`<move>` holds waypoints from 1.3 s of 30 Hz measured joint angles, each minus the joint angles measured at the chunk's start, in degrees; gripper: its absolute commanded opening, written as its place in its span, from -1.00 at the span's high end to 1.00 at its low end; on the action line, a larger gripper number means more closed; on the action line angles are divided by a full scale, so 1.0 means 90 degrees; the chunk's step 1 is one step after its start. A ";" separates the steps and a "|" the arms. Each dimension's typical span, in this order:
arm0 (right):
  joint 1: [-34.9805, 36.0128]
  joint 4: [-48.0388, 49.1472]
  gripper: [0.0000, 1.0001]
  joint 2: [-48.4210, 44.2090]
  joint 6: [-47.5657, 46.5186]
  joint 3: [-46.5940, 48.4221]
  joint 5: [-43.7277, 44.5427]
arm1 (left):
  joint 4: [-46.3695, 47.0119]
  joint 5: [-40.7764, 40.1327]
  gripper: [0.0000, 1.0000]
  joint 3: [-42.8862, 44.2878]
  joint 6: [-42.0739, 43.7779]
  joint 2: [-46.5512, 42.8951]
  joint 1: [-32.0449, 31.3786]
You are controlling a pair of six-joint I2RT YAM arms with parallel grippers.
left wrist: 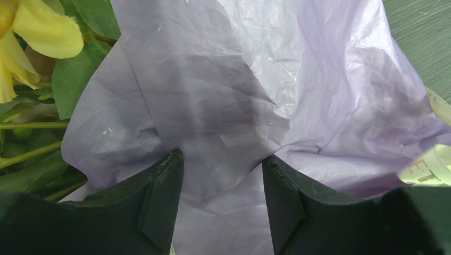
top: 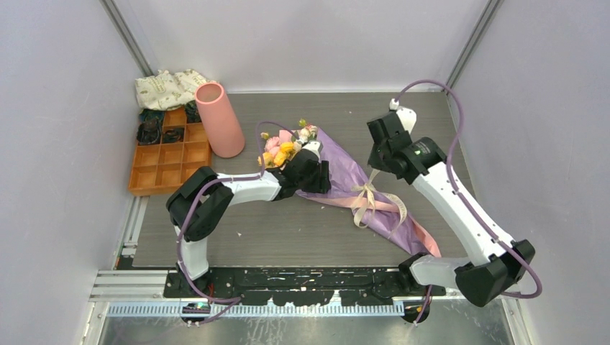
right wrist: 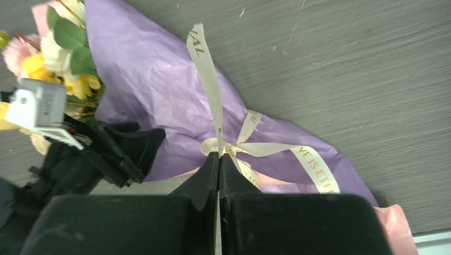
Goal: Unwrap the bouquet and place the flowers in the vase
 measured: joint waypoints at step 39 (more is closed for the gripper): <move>-0.1219 -0.0600 0.12 -0.0138 -0.0988 0.0029 0.0512 | -0.1326 -0.0056 -0.16 -0.0087 0.0488 -0.2203 -0.0595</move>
